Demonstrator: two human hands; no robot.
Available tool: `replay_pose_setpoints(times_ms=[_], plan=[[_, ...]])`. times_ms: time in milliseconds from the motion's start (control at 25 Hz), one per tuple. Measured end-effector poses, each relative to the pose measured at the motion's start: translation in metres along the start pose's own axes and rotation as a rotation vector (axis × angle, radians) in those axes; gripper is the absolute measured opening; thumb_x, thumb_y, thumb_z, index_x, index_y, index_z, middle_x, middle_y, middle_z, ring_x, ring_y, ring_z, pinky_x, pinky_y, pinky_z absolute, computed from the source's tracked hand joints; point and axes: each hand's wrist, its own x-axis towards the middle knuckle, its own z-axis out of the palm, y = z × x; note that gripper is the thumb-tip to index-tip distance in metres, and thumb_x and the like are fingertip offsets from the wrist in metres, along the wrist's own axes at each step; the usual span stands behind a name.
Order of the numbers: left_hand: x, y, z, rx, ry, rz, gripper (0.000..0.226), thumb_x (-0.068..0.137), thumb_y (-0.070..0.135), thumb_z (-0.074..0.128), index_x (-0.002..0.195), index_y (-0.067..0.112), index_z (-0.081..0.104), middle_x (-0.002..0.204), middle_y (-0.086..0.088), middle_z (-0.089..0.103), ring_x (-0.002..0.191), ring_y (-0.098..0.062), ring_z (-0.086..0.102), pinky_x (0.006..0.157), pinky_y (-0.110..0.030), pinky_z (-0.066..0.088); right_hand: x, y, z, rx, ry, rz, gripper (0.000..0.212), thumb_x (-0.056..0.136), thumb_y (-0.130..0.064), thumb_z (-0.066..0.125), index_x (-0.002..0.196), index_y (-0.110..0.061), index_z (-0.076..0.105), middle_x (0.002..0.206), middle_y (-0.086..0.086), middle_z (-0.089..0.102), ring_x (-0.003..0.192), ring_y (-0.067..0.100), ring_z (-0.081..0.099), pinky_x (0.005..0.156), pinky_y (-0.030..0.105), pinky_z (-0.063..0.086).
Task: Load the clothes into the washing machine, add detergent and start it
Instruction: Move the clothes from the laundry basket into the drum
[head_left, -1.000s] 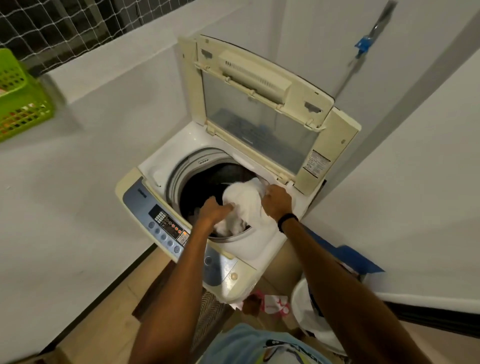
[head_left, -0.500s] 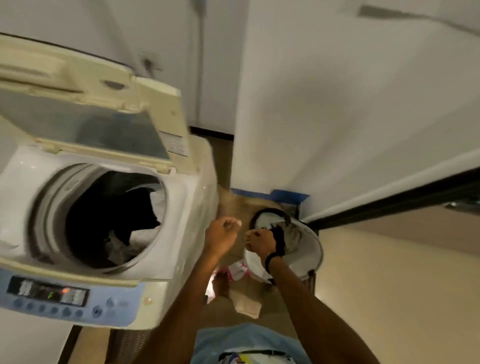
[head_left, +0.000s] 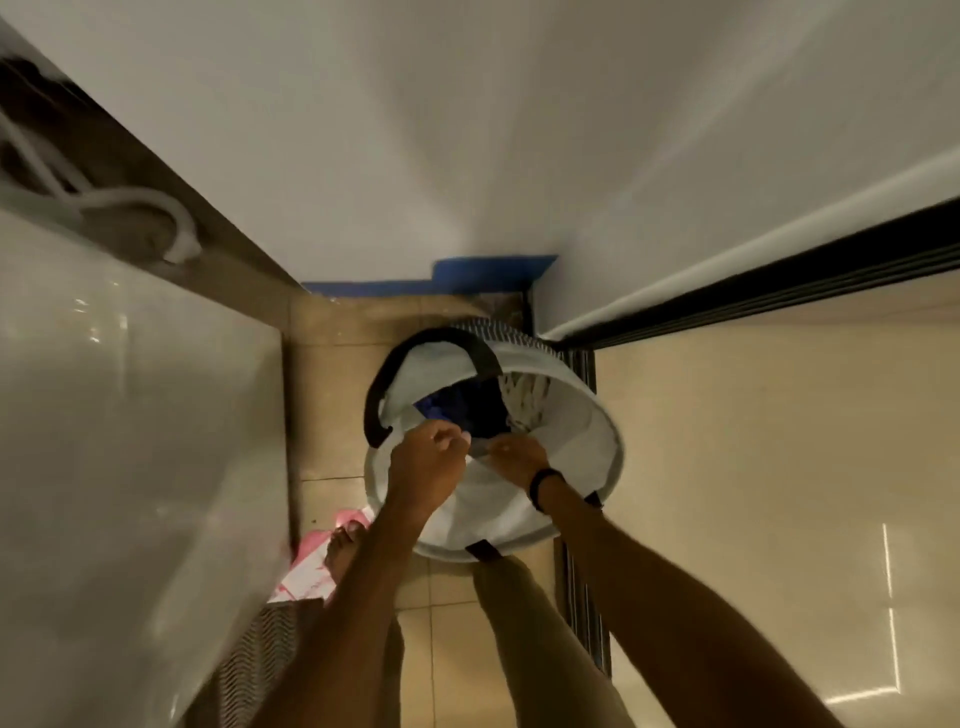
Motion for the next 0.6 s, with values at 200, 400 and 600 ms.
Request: replay_pose_setpoints(times_ms=[200,400,600], plan=[[0.102,-0.055,0.074,-0.073,0.030,0.005,0.024,0.094,0.022,0.064,0.112,0.008,0.070,0.111,-0.008,0.073,0.107,-0.022,0.066,0.089,-0.025,0.045,0.183,0.051,0.039,-0.305,-0.040,-0.009,0.062,0.098,-0.047,0.042,0.153,-0.026,0.023,0.163,0.010,0.005,0.149,0.035,0.004,0.120,0.044,0.003],[0.137,-0.084,0.095,-0.110,0.042,-0.017,0.015,0.092,0.015,0.064,0.103,0.010,0.073,0.102,-0.006,0.074,0.099,-0.021,0.067,0.085,-0.027,0.050,0.265,0.068,0.055,-0.298,0.060,-0.036,0.079,0.089,-0.056,0.049,0.154,-0.025,0.018,0.160,0.015,0.021,0.145,0.038,0.020,0.118,0.051,0.021],[0.092,-0.066,0.070,-0.066,0.067,-0.047,0.019,0.094,0.022,0.063,0.108,0.013,0.072,0.103,-0.001,0.071,0.096,-0.015,0.062,0.084,-0.024,0.043,0.154,0.037,0.024,-0.073,0.538,-0.034,0.024,0.097,-0.021,0.048,0.095,-0.009,0.069,0.098,0.016,0.069,0.085,0.029,0.062,0.071,0.036,0.046]])
